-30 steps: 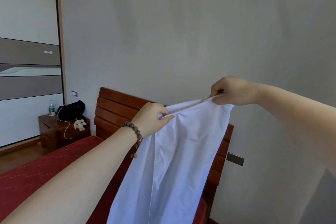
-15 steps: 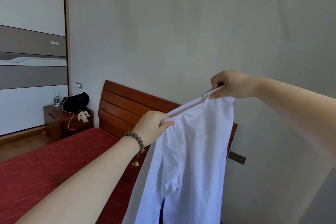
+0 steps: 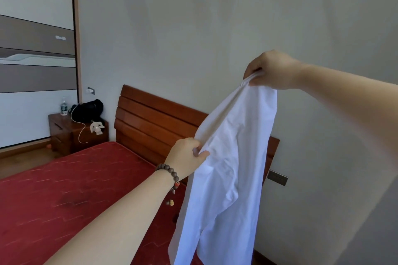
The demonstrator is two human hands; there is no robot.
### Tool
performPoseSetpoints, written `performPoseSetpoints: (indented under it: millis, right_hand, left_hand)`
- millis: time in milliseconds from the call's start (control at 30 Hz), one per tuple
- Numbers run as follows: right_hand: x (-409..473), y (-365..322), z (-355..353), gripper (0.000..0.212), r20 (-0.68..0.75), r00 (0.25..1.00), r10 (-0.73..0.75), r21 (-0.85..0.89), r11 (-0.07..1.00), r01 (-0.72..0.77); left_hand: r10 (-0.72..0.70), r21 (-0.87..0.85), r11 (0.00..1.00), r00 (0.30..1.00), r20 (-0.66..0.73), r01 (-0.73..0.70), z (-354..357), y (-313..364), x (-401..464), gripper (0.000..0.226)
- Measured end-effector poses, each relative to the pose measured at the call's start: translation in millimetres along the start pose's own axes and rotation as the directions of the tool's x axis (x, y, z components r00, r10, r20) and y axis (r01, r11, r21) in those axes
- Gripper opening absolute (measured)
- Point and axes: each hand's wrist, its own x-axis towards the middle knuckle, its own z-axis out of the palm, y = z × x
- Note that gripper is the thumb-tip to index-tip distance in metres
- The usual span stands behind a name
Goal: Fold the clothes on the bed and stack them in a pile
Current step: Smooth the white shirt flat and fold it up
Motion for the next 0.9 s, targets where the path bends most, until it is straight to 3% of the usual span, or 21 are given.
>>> performPoseSetpoints:
  millis: [167, 367, 467, 567, 733, 900]
  right_hand:
    - [6.3, 5.5, -3.5, 0.023, -0.074, 0.996, 0.041, -0.048, 0.998, -0.045]
    - [0.2, 26.8, -7.7, 0.025, -0.191, 0.968, 0.161, -0.009, 0.986, -0.166]
    - [-8.2, 37.1, -5.1, 0.023, -0.207, 0.955, 0.214, 0.054, 0.977, -0.208]
    - [-13.2, 43.6, 1.8, 0.023, -0.203, 0.949, 0.241, 0.078, 0.970, -0.230]
    - [-18.0, 59.5, 6.5, 0.021, -0.213, 0.934, 0.286, 0.061, 0.958, -0.280]
    - [-23.2, 78.2, 19.0, 0.015, -0.115, 0.953, 0.281, -0.014, 0.959, -0.284]
  left_hand:
    - [-0.086, 0.034, 0.996, 0.993, 0.075, 0.084, 24.9, -18.0, -17.9, 0.032]
    - [-0.199, 0.201, 0.965, 0.967, 0.160, 0.165, 43.5, -56.9, -45.9, 0.051]
    - [-0.258, 0.165, 0.960, 0.947, 0.190, 0.228, 49.4, -78.6, -64.0, 0.041]
    - [-0.302, 0.044, 0.953, 0.946, 0.116, 0.299, 53.5, -84.1, -75.2, 0.016]
    - [-0.354, -0.072, 0.935, 0.932, -0.082, 0.349, 32.9, -88.6, -67.2, 0.022]
    - [-0.319, -0.035, 0.947, 0.922, -0.219, 0.320, -23.7, -100.5, -45.9, 0.031]
